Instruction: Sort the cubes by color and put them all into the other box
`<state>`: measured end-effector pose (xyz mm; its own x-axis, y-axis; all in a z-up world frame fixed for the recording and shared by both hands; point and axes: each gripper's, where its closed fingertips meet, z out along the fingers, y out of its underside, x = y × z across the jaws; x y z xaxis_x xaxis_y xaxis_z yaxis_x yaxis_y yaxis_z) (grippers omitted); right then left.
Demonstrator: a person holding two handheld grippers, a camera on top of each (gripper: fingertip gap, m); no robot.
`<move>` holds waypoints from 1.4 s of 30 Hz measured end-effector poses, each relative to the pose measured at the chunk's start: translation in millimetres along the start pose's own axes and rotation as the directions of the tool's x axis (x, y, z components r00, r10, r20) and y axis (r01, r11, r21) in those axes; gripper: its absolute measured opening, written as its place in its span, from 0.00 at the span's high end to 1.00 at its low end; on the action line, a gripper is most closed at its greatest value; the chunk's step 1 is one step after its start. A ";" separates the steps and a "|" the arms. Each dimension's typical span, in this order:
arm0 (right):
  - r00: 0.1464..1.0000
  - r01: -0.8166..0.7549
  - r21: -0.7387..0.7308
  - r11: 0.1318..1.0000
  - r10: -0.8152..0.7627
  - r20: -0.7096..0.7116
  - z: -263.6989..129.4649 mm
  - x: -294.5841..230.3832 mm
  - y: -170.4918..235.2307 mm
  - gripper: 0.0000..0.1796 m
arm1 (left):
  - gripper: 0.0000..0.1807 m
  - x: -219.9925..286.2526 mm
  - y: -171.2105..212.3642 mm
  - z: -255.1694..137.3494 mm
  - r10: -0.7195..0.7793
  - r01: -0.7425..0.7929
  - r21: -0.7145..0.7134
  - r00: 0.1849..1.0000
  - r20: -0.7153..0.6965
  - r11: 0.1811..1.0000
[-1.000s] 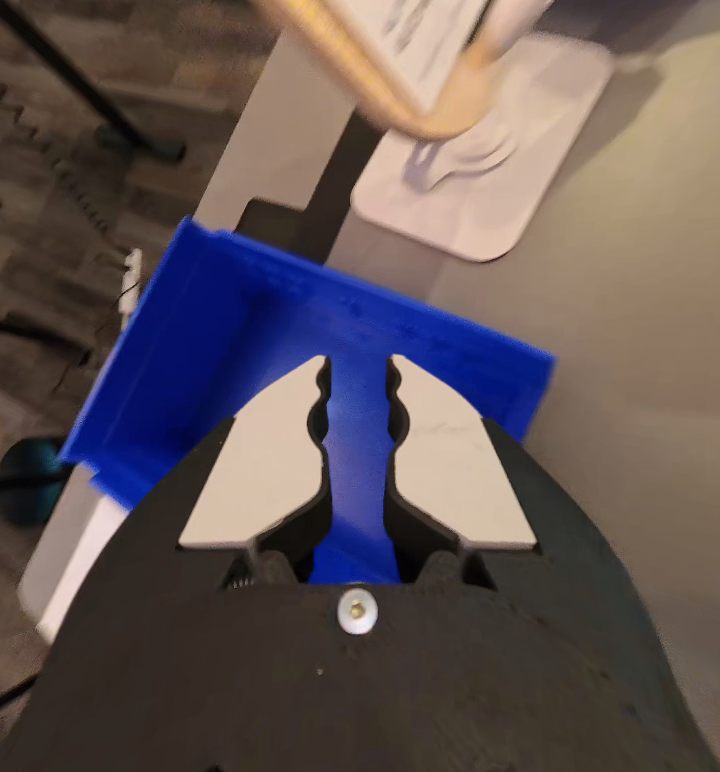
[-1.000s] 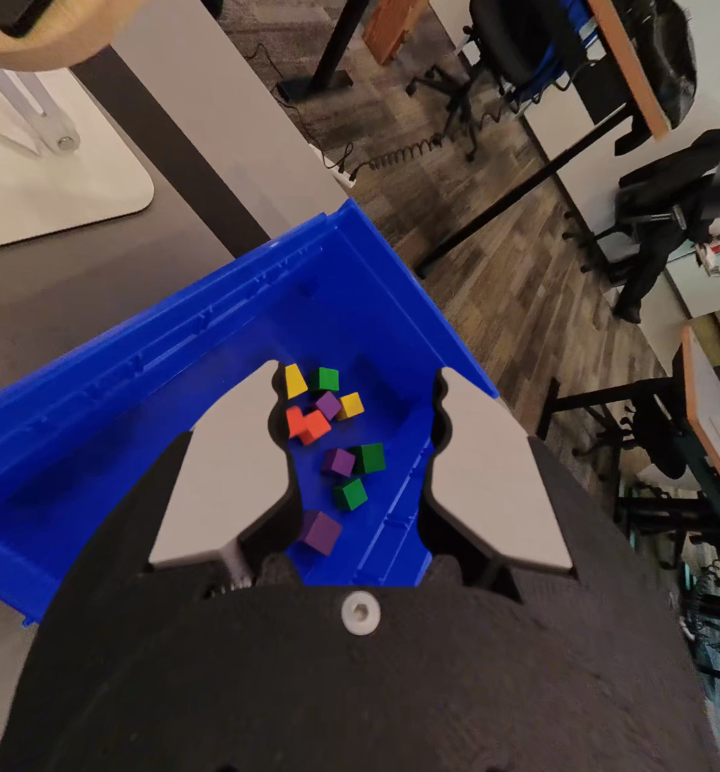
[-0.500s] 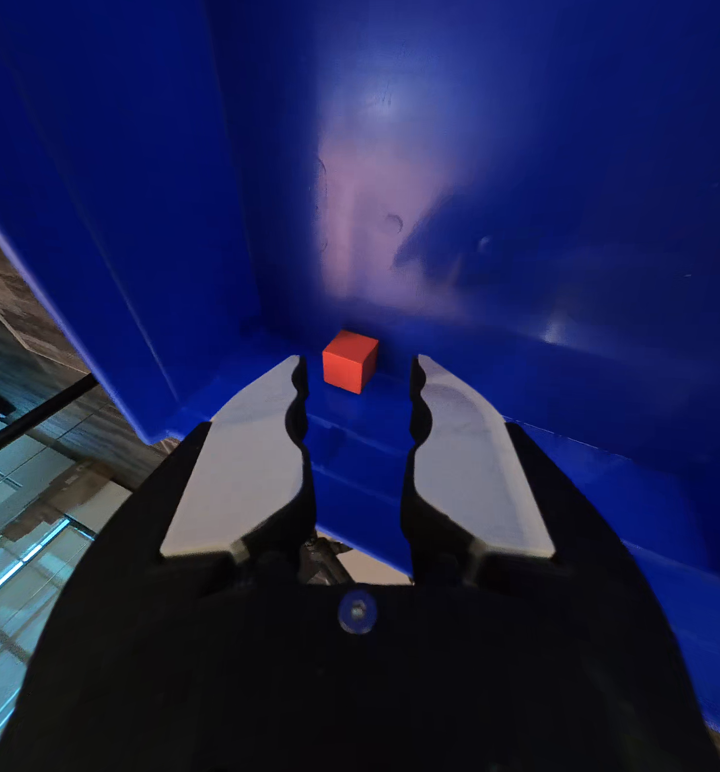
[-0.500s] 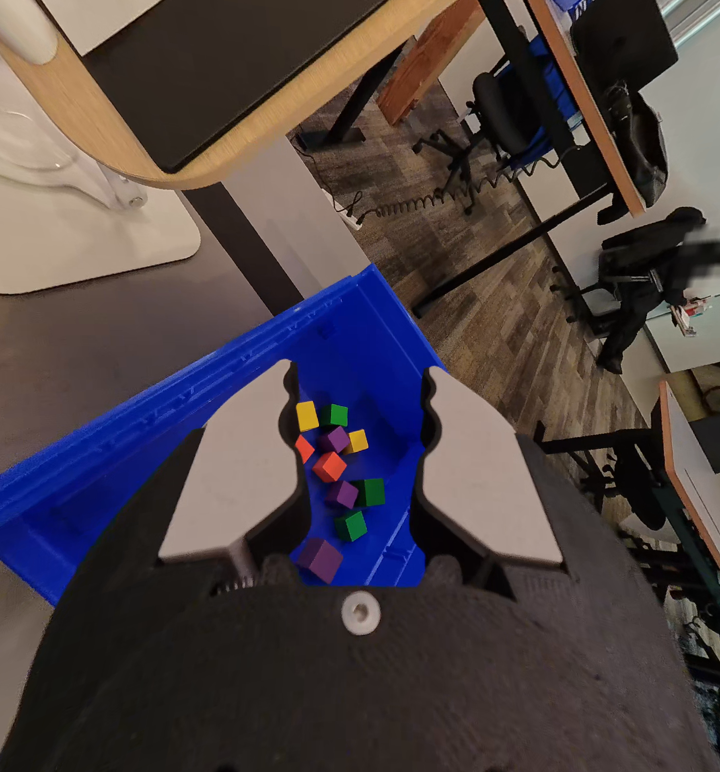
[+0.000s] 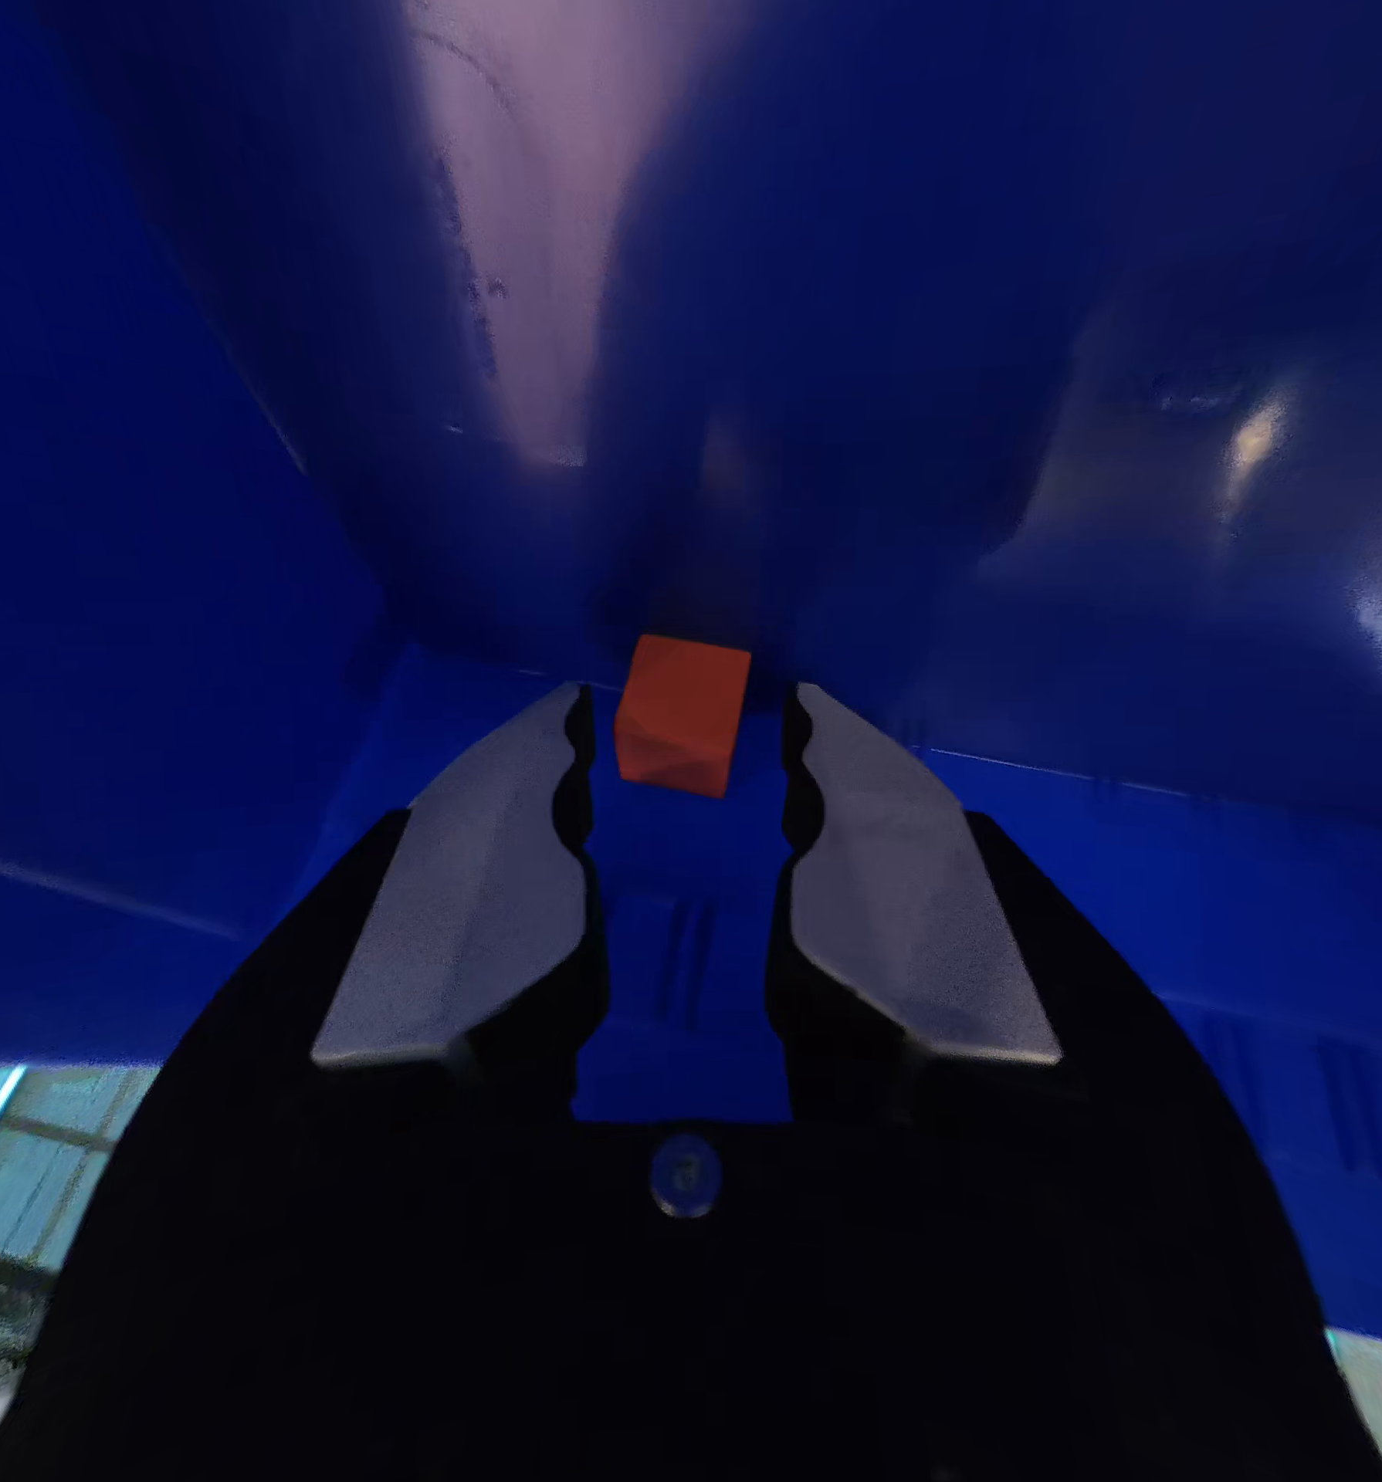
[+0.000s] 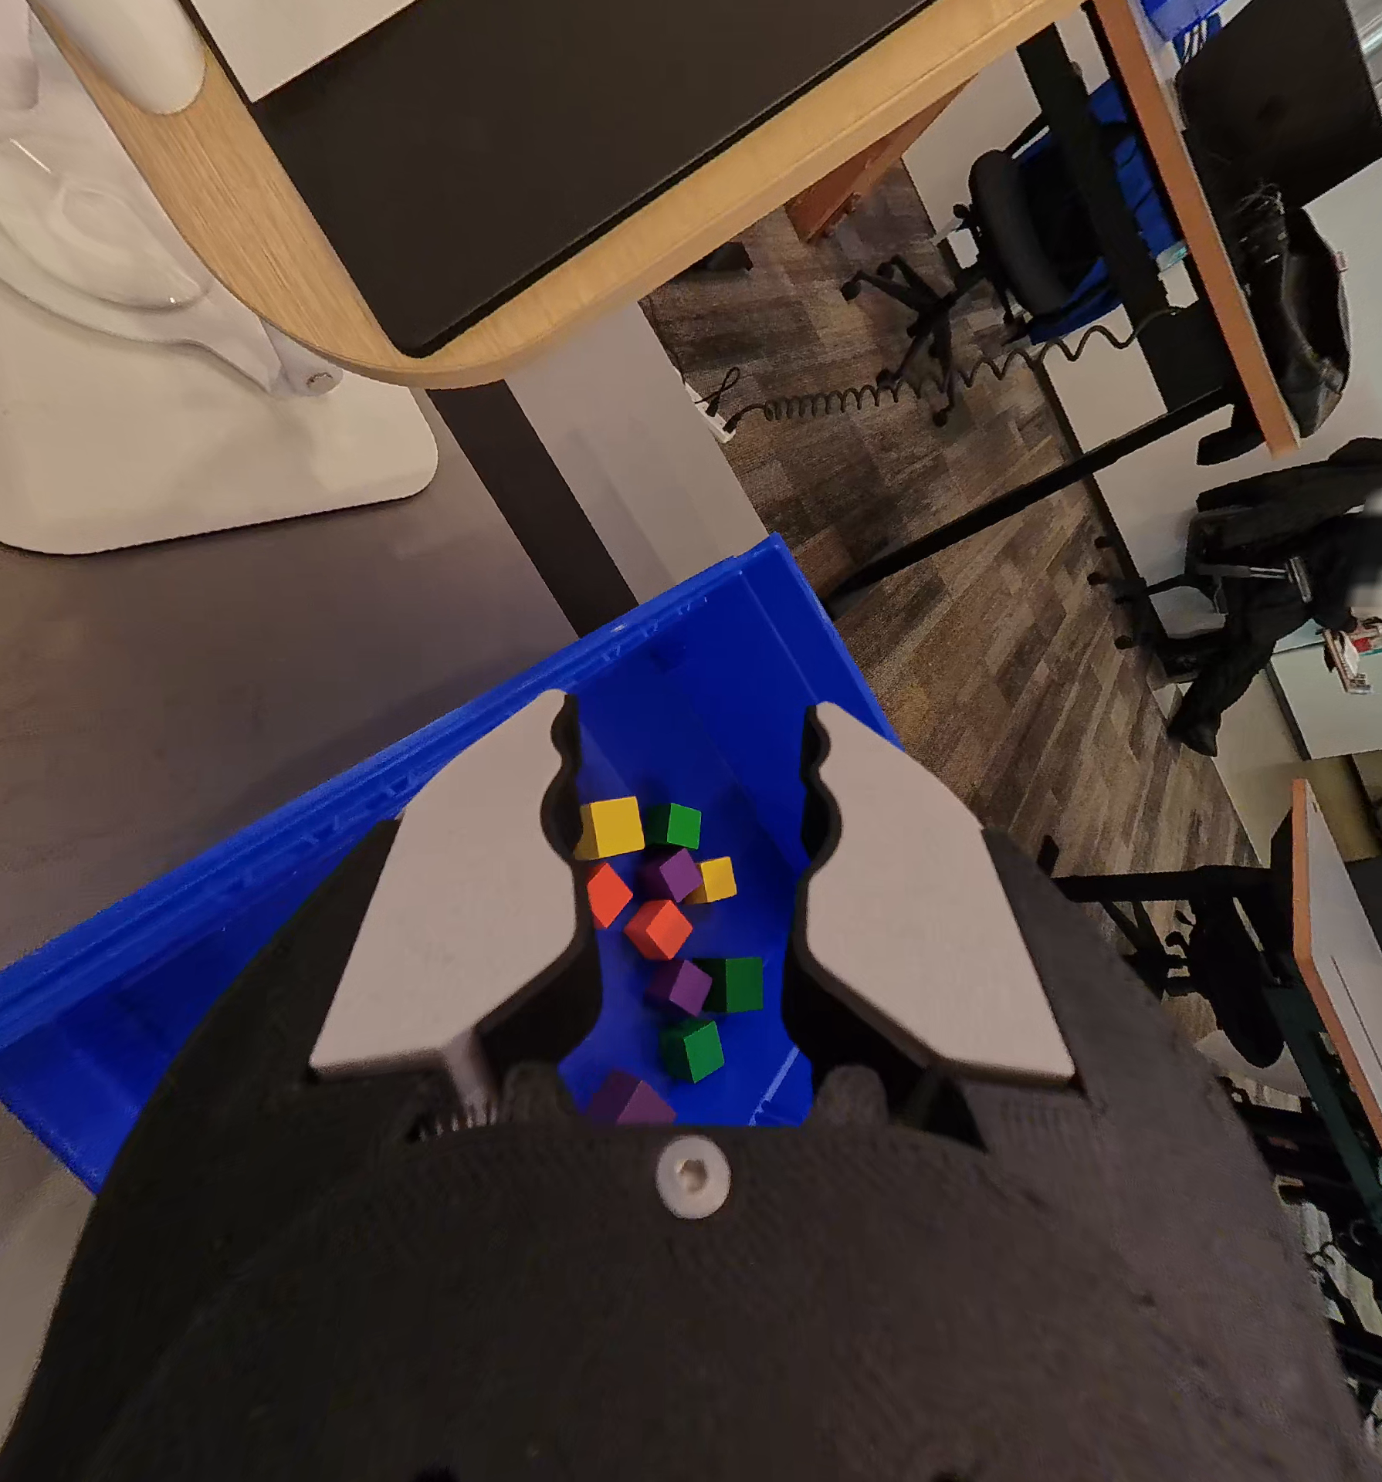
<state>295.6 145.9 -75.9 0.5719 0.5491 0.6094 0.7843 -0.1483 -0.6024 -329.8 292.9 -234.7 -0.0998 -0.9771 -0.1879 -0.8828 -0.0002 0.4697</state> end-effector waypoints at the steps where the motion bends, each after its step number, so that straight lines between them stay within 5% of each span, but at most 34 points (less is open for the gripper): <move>1: 1.000 0.001 0.000 1.000 -0.001 0.001 0.2 -0.3 0.0 0.70 | 0.75 -0.5 0.7 0.3 -0.009 0.009 -0.017 1.000 -0.013 1.000; 8: 1.000 0.002 0.039 0.999 -0.002 -0.001 -8.4 0.1 -10.0 0.72 | 0.84 -0.2 8.9 -3.1 -0.009 0.007 -0.133 1.000 -0.016 0.991; 15: 0.992 0.121 0.193 0.974 -0.113 -0.049 -44.5 -7.6 -57.6 0.75 | 0.84 18.5 0.0 -69.1 -0.204 0.207 0.208 0.978 -0.038 0.956; 19: 0.967 0.253 0.341 0.906 -0.242 -0.073 -78.8 -34.2 -103.2 0.80 | 0.84 58.8 -24.4 -138.8 -0.231 0.277 0.553 0.961 -0.153 0.786; 23: 0.911 0.396 0.513 0.762 -0.397 -0.113 -112.0 -90.0 -155.8 0.80 | 0.84 120.1 -60.4 -214.0 -0.090 0.242 0.808 0.969 -0.231 0.537; 33: 0.739 0.577 0.681 0.452 -0.644 -0.199 -121.9 -275.6 -224.1 0.67 | 0.84 265.6 -163.6 -347.4 0.364 0.243 0.969 0.900 -0.238 0.034; 39: 0.717 0.602 0.681 0.417 -0.658 -0.230 -123.3 -295.4 -225.3 0.66 | 0.84 310.0 -204.6 -374.7 0.529 0.261 0.965 0.821 -0.214 -0.015; 42: 0.702 0.592 0.702 0.396 -0.682 -0.208 -127.6 -300.8 -221.9 0.74 | 0.84 317.6 -214.8 -382.9 0.565 0.278 0.960 0.795 -0.221 -0.016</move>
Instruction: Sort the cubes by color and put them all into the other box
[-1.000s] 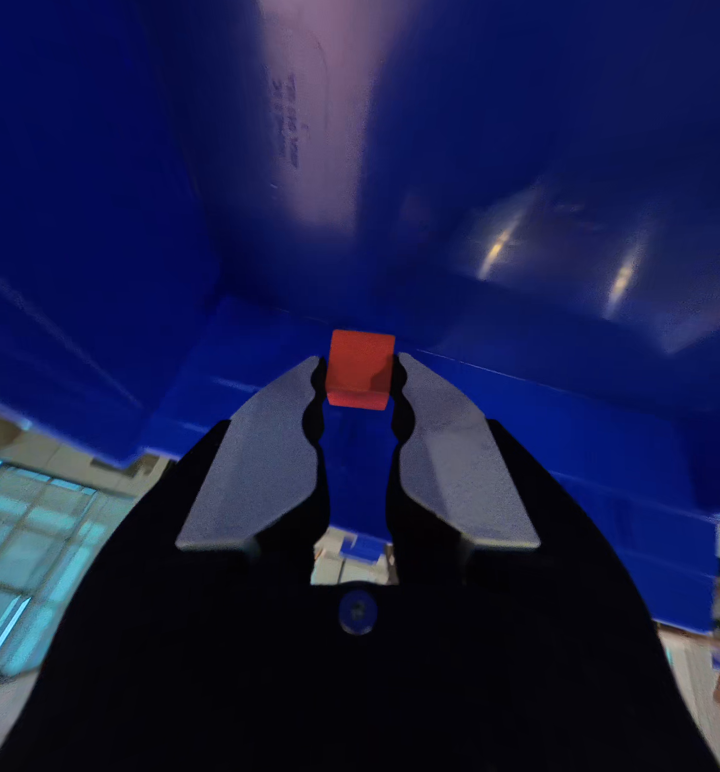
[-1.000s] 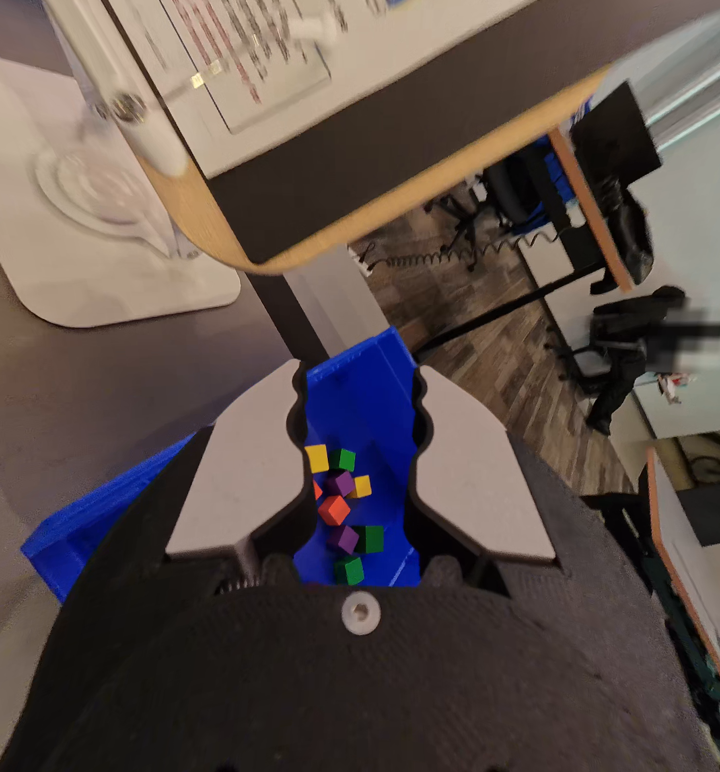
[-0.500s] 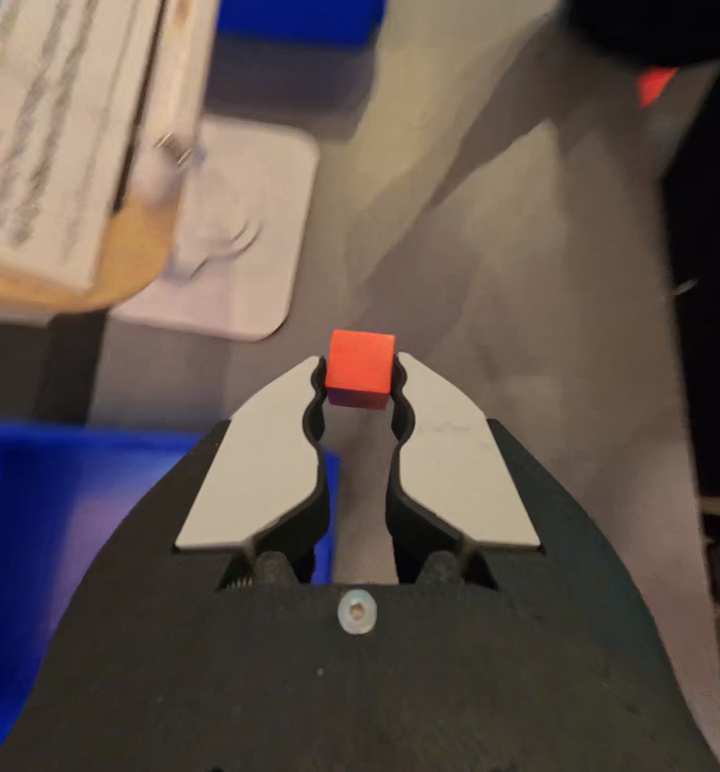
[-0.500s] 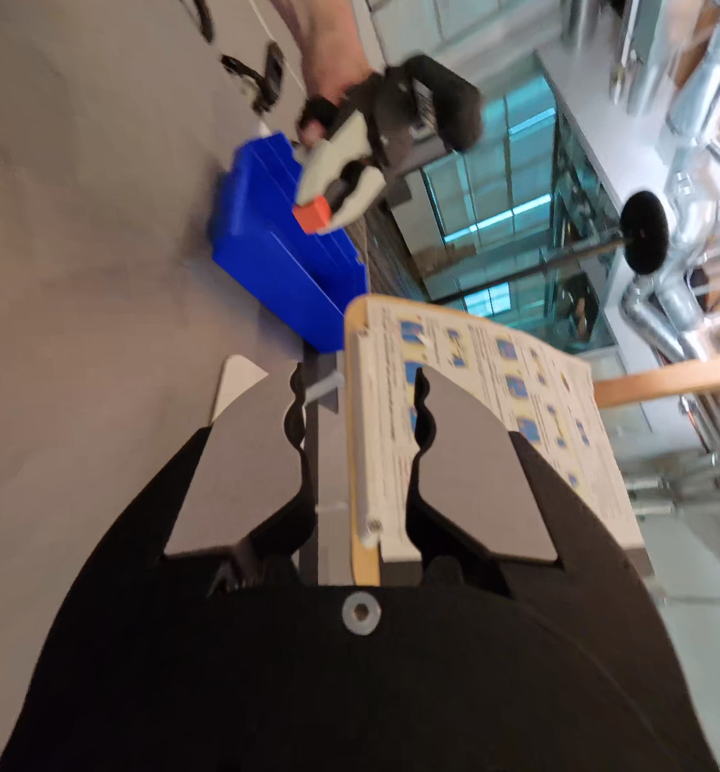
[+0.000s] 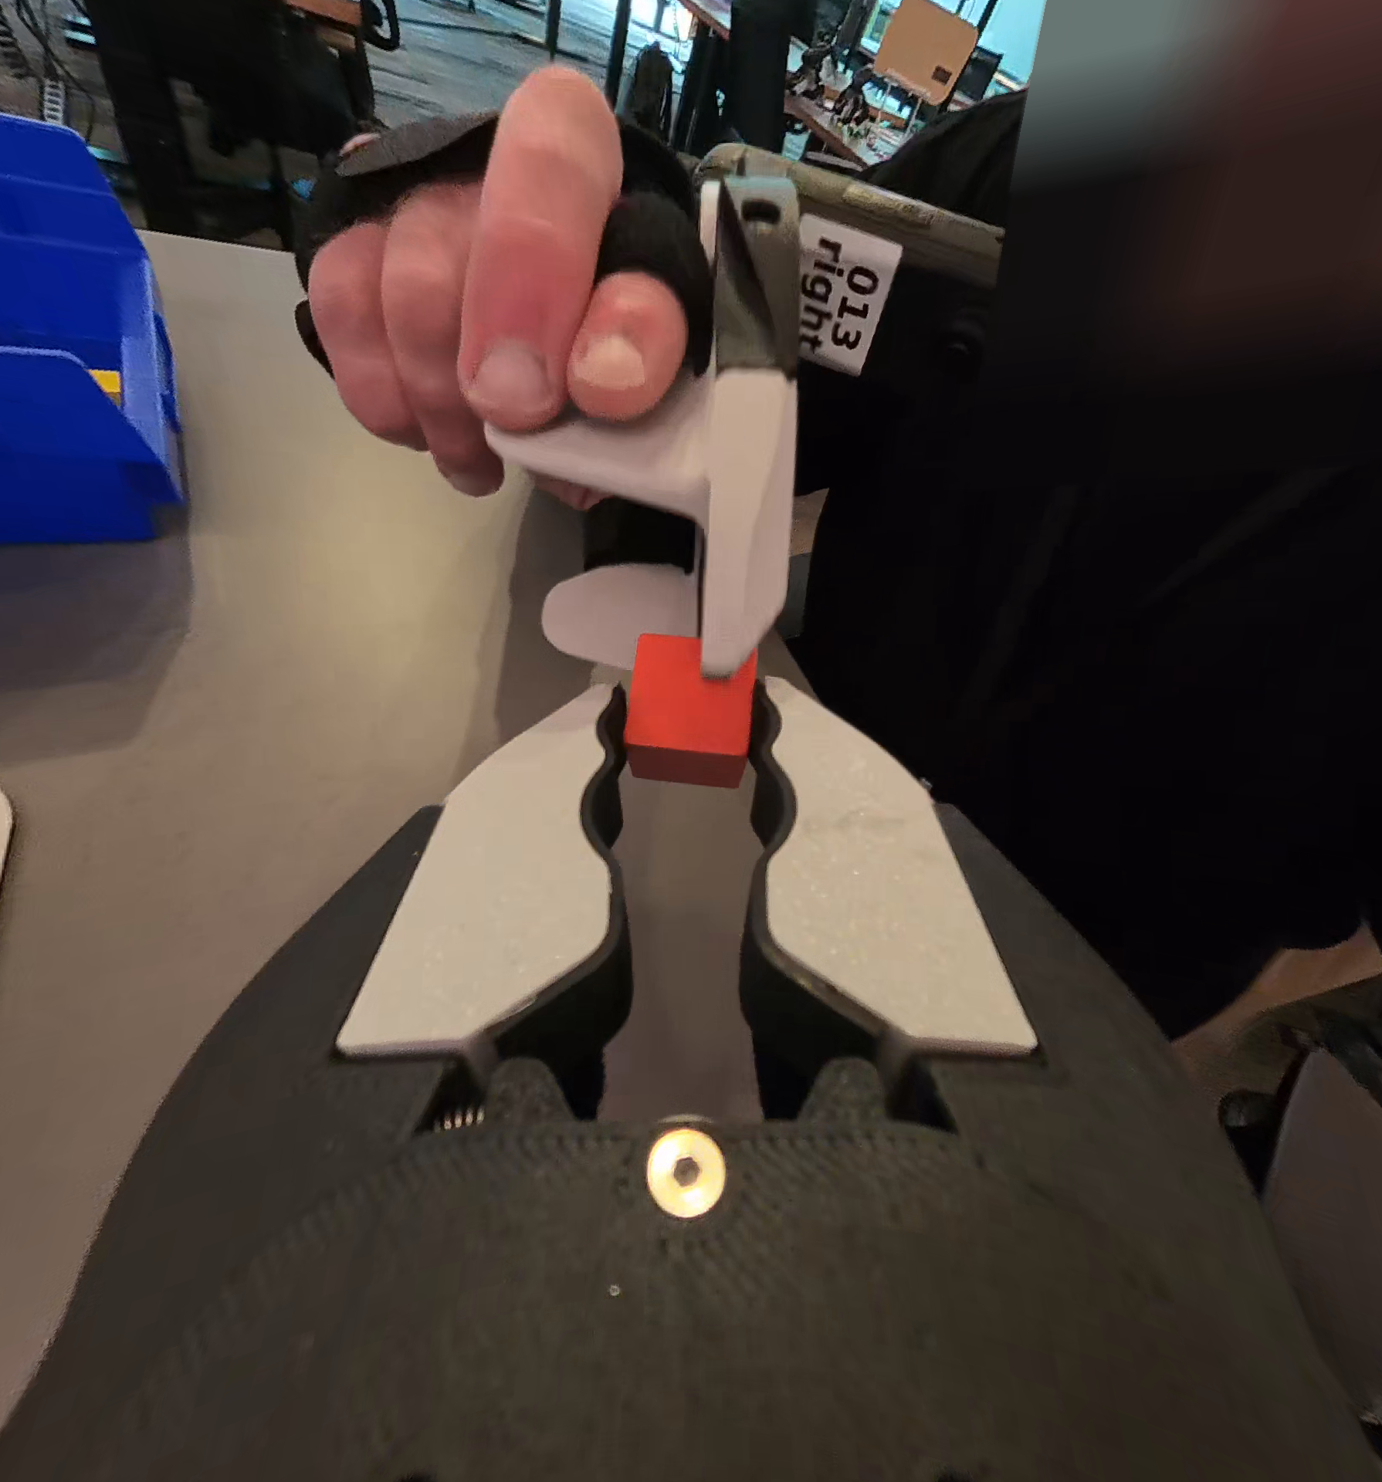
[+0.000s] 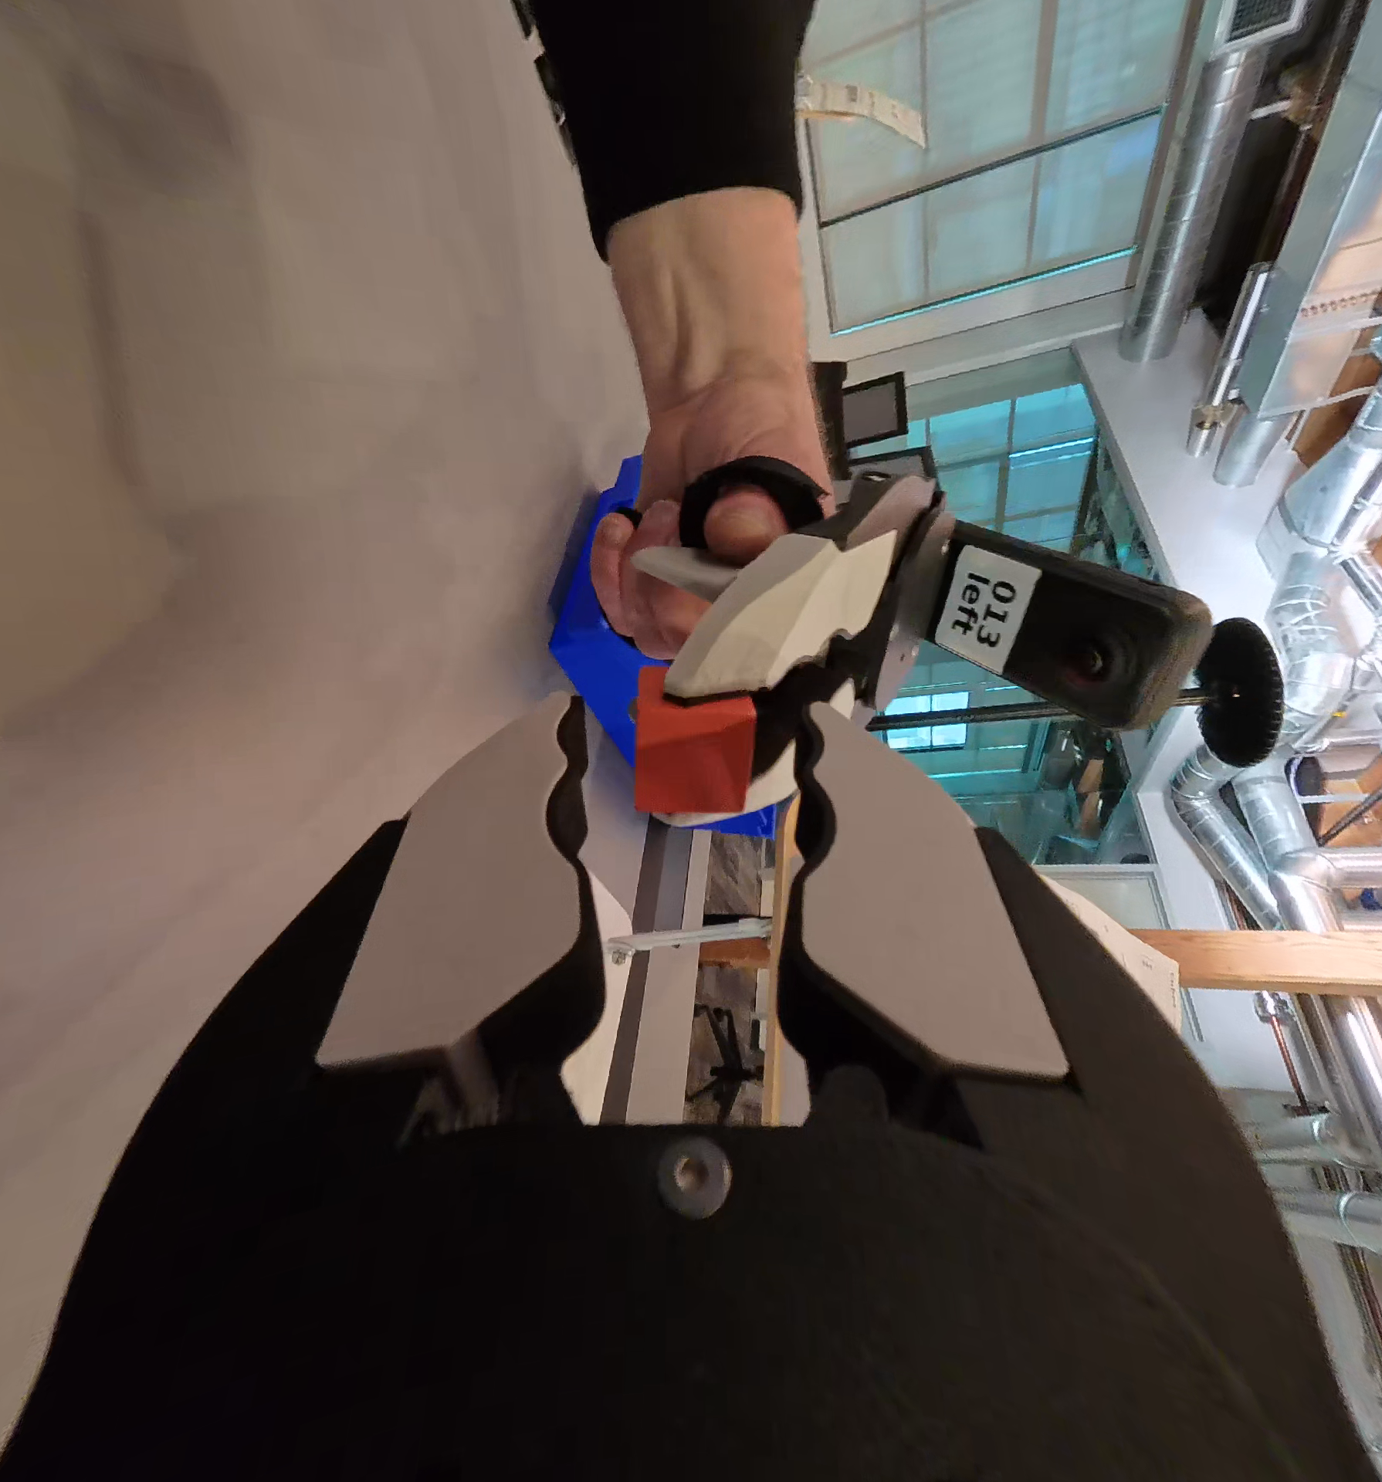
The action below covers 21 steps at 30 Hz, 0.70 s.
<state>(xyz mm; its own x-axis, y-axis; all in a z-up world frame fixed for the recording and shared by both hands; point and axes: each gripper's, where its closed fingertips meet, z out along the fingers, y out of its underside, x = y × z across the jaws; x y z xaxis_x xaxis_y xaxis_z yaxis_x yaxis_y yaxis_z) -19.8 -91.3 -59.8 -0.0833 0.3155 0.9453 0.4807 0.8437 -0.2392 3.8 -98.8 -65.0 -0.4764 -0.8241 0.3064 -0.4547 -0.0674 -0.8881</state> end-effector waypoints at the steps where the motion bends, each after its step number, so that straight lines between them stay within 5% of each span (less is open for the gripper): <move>1: 1.000 0.006 -0.015 1.000 -0.006 0.008 0.5 -1.5 1.9 0.76 | 0.84 0.5 -1.6 2.9 -0.005 0.005 0.007 1.000 -0.012 1.000; 4: 0.999 -0.004 -0.016 1.000 0.005 0.048 -1.7 -6.2 3.7 0.84 | 0.84 1.4 -0.6 9.7 -0.008 0.007 -0.002 1.000 -0.027 1.000; 10: 0.999 -0.043 -0.034 0.999 0.043 0.012 -18.1 12.5 10.2 0.84 | 0.80 -1.4 -10.2 -0.2 -0.039 0.038 0.081 0.999 0.007 0.996; 12: 0.996 -0.077 -0.074 0.994 0.074 -0.043 -34.7 34.8 28.8 0.84 | 0.91 -3.4 -11.7 -16.4 0.004 -0.013 0.095 0.996 0.093 0.995; 13: 0.992 -0.107 -0.104 0.989 0.099 -0.075 -45.5 47.3 44.0 0.84 | 1.00 -5.8 -10.2 -26.1 0.034 -0.049 0.088 0.986 0.161 0.995; 21: 0.864 -0.484 -0.421 0.767 0.340 -0.372 -155.6 96.5 235.1 0.84 | 1.00 -25.6 30.7 -100.7 0.018 -0.059 0.047 0.796 0.605 0.997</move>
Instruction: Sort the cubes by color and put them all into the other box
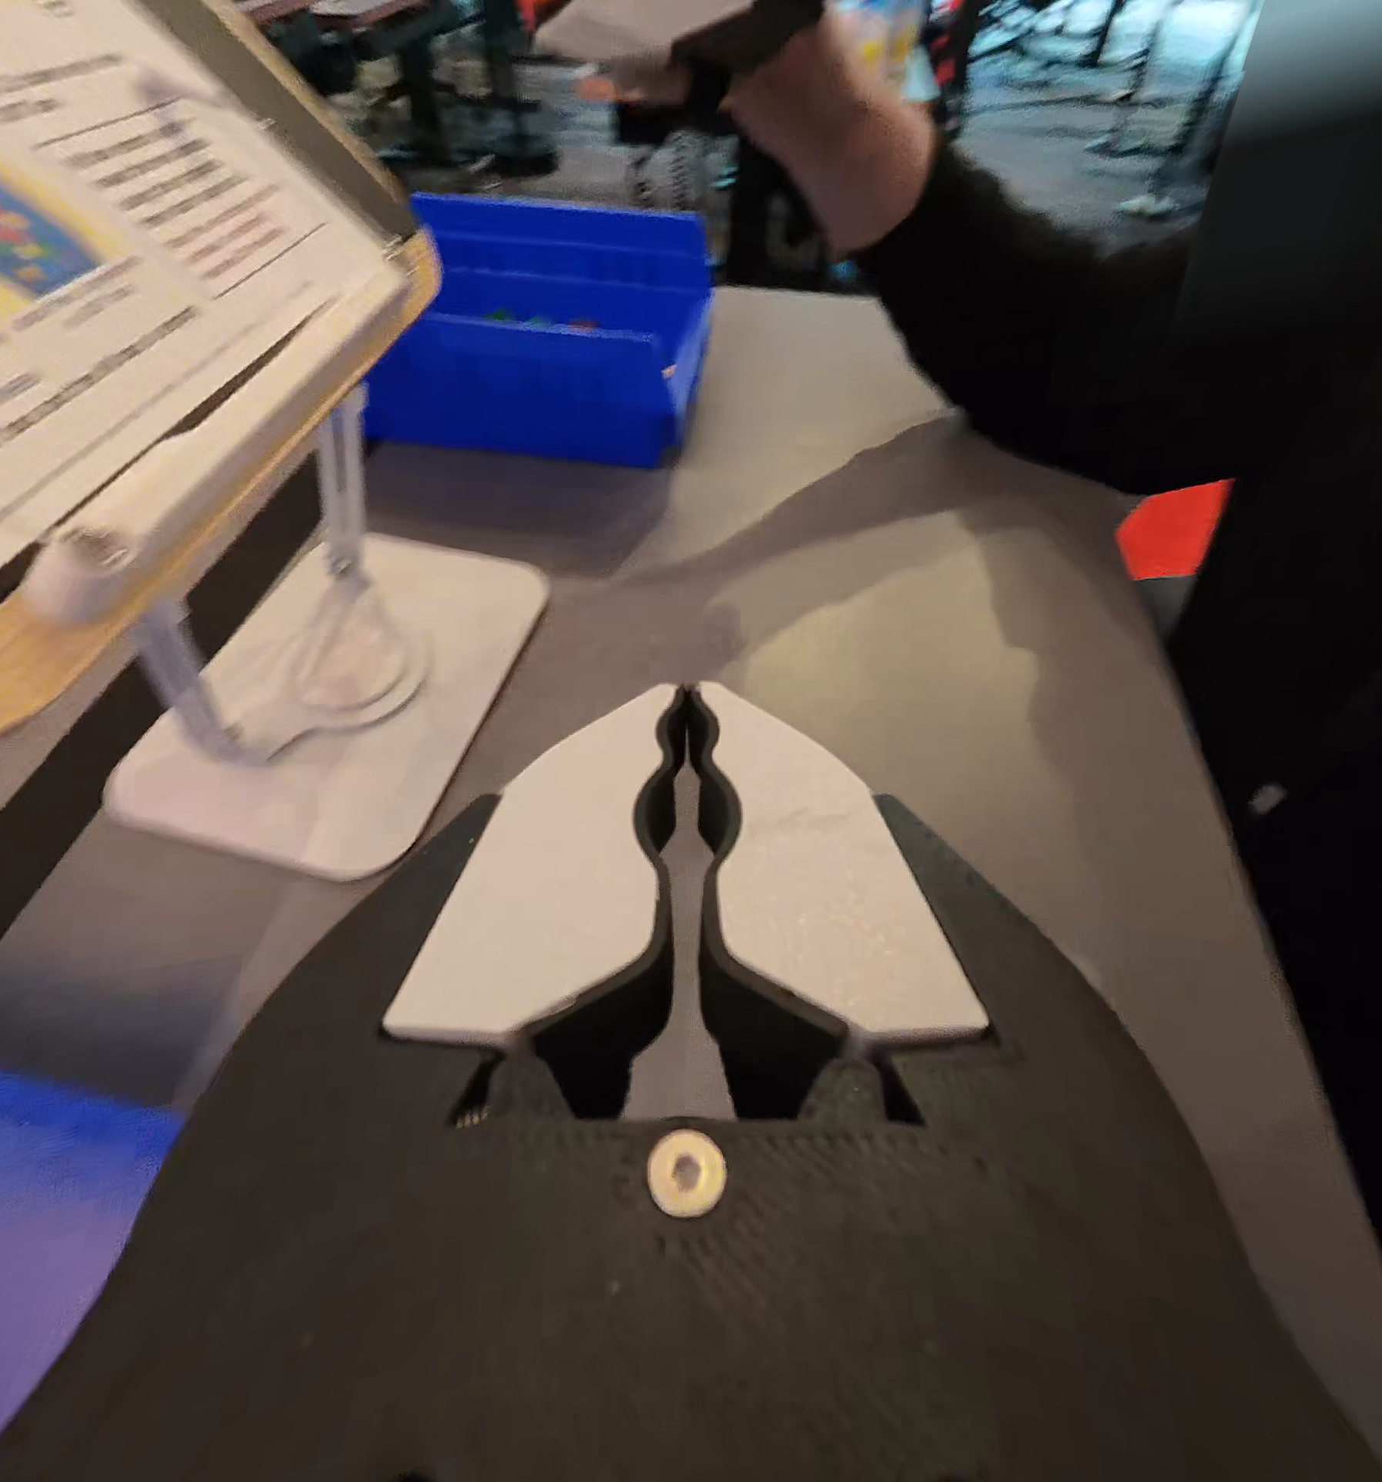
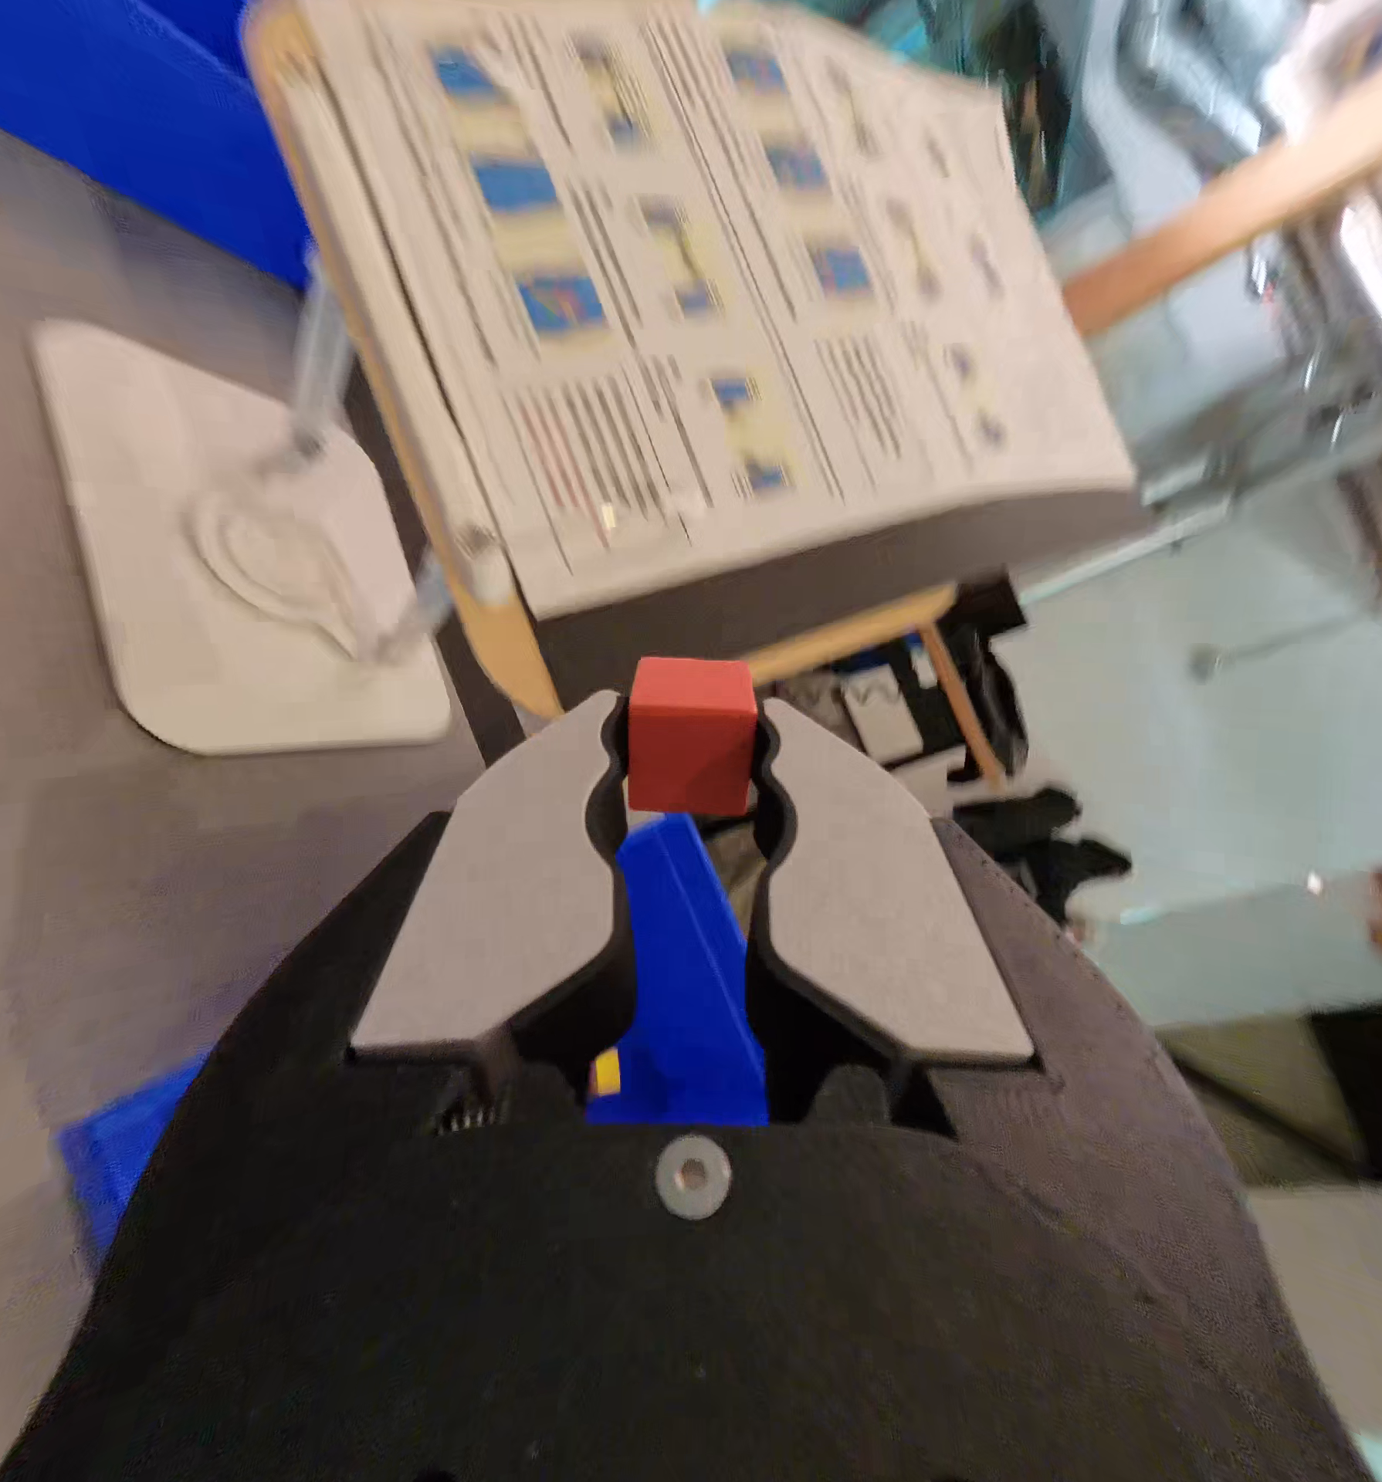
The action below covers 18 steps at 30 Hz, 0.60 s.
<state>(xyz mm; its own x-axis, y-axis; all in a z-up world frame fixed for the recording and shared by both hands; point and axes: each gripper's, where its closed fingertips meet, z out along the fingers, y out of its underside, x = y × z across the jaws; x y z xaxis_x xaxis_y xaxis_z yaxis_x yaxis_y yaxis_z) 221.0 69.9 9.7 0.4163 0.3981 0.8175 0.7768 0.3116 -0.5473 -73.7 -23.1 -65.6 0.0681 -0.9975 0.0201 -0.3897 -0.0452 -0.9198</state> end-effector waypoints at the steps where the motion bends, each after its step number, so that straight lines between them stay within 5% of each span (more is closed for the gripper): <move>1: 0.999 -0.039 -0.054 0.998 0.039 0.000 2.1 7.8 23.7 0.84 | 1.00 -8.1 8.8 -4.8 0.005 -0.003 -0.028 0.997 0.073 1.000; 8: 0.932 -0.272 -0.339 0.901 0.335 0.142 21.4 -6.6 132.6 0.82 | 1.00 -30.2 49.5 -20.2 -0.021 0.048 -0.088 0.958 0.285 0.995; 10: 0.920 -0.297 -0.458 0.838 0.379 0.098 23.1 -7.3 157.2 0.60 | 1.00 -34.1 57.9 -20.6 -0.025 0.061 -0.107 0.950 0.311 0.992; 15: 0.898 -0.360 -0.474 0.804 0.436 0.057 16.1 1.8 160.6 0.53 | 1.00 -36.6 66.2 -21.7 -0.029 0.073 -0.123 0.945 0.326 0.990; 18: 0.909 -0.359 -0.457 0.814 0.416 0.027 8.4 12.8 155.2 0.57 | 1.00 -37.0 63.8 -26.9 -0.033 0.074 -0.107 0.940 0.339 0.992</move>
